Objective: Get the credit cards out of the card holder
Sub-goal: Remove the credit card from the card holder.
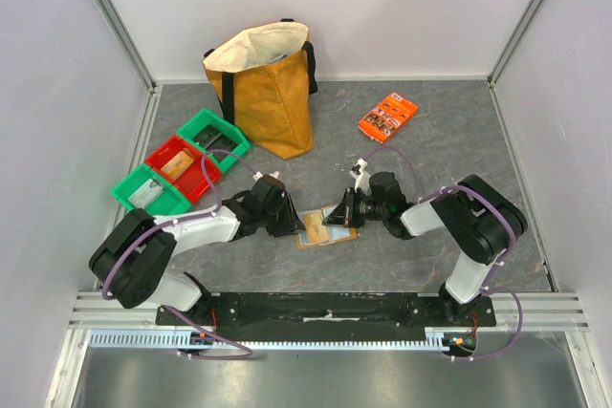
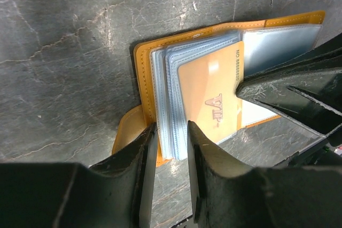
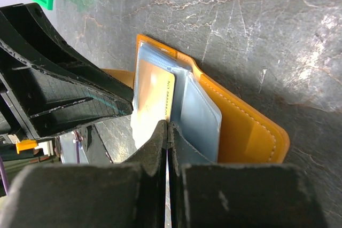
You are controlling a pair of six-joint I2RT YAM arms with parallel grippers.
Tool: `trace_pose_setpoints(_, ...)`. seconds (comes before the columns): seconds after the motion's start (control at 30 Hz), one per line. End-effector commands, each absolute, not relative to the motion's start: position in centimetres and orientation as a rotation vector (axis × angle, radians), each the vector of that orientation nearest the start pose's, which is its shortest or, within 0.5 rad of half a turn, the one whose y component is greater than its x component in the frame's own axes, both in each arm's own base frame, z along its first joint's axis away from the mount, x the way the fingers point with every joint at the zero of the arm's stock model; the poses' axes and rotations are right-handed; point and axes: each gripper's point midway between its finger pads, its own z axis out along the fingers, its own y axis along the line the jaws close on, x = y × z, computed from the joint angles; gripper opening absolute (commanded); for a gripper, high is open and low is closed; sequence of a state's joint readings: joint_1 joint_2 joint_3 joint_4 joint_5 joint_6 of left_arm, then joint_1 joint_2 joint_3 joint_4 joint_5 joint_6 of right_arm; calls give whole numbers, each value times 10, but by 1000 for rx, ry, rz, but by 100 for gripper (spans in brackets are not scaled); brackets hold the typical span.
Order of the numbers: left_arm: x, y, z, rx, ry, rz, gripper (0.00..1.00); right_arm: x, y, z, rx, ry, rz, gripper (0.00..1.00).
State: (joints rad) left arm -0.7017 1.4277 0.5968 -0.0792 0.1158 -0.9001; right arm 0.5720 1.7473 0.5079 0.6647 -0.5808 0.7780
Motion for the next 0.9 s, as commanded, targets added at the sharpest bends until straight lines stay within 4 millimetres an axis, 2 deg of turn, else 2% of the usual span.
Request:
trace_pose_setpoints(0.0, 220, -256, 30, -233, 2630, -792, 35, 240, 300, 30, -154, 2350, 1376, 0)
trace_pose_setpoints(0.1, 219, -254, 25, -240, 2643, -775, 32, 240, 301, 30, -151, 2346, 1379, 0)
trace_pose_setpoints(0.33, 215, -249, 12, -248, 2683, -731, 12, 238, 300, 30, -149, 2347, 1380, 0)
trace_pose_setpoints(0.47, 213, -244, 6, -251, 2703, -692, 6, 238, 300, 31, -148, 2345, 1384, 4)
trace_pose_setpoints(0.6, 212, -242, 1, -255, 2715, -667, 3, 237, 300, 32, -144, 2340, 1394, 12)
trace_pose_setpoints(0.87, 209, -237, -2, -259, 2728, -639, 2, 237, 299, 33, -119, 2321, 1437, 8)
